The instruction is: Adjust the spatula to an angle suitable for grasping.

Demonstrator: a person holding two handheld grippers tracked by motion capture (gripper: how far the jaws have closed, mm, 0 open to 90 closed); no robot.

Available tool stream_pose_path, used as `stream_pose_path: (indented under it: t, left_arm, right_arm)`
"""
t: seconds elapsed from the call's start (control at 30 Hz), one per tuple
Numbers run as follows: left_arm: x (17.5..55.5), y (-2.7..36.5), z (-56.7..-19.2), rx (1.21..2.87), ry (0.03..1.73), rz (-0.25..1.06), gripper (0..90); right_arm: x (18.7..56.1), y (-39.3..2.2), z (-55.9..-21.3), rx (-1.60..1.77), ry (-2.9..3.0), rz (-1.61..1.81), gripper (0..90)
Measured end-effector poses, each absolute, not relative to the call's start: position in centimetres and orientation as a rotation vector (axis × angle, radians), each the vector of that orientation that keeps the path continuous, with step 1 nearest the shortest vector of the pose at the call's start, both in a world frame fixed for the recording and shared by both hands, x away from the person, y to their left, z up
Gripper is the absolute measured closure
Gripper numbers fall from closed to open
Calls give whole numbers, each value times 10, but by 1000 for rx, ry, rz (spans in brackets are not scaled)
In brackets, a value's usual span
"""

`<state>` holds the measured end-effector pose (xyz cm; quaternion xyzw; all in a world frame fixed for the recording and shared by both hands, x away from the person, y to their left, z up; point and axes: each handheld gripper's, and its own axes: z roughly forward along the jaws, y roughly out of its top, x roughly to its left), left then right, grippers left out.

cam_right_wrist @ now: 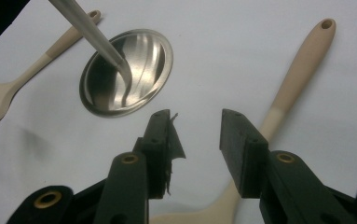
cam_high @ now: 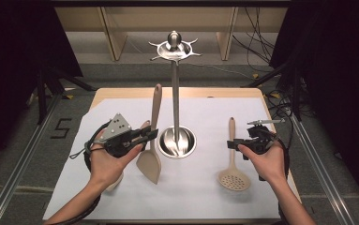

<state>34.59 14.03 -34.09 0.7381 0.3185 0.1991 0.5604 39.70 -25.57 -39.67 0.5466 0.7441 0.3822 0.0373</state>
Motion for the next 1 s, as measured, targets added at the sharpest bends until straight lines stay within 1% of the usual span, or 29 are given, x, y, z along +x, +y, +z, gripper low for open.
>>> stream_pose_path:
  t: [0.2,0.23,0.3,0.67,0.7,0.9,0.93,1.0]
  left_arm:
    - [346,143,-337,1735,737,478,773]
    - [346,143,-337,1735,737,478,773]
    - [346,144,-335,1731,729,476,773]
    - [346,149,-326,1719,710,488,773]
    - [346,150,-325,1721,703,490,773]
    - [348,150,-324,1727,696,484,773]
    - [348,150,-323,1729,694,486,773]
    - [348,151,-322,1732,690,488,773]
  right_arm:
    - [398,-257,-397,1654,2296,1176,641]
    - [395,-253,-395,1730,2275,1166,642]
    - [398,-257,-397,1656,2289,1174,642]
    - [396,-255,-395,1694,2277,1167,641]
    - [398,-255,-397,1641,2264,1189,641]
    - [398,-253,-397,1648,2247,1181,641]
    - [396,-251,-396,1695,2242,1183,641]
    - [397,-254,-396,1657,2254,1173,641]
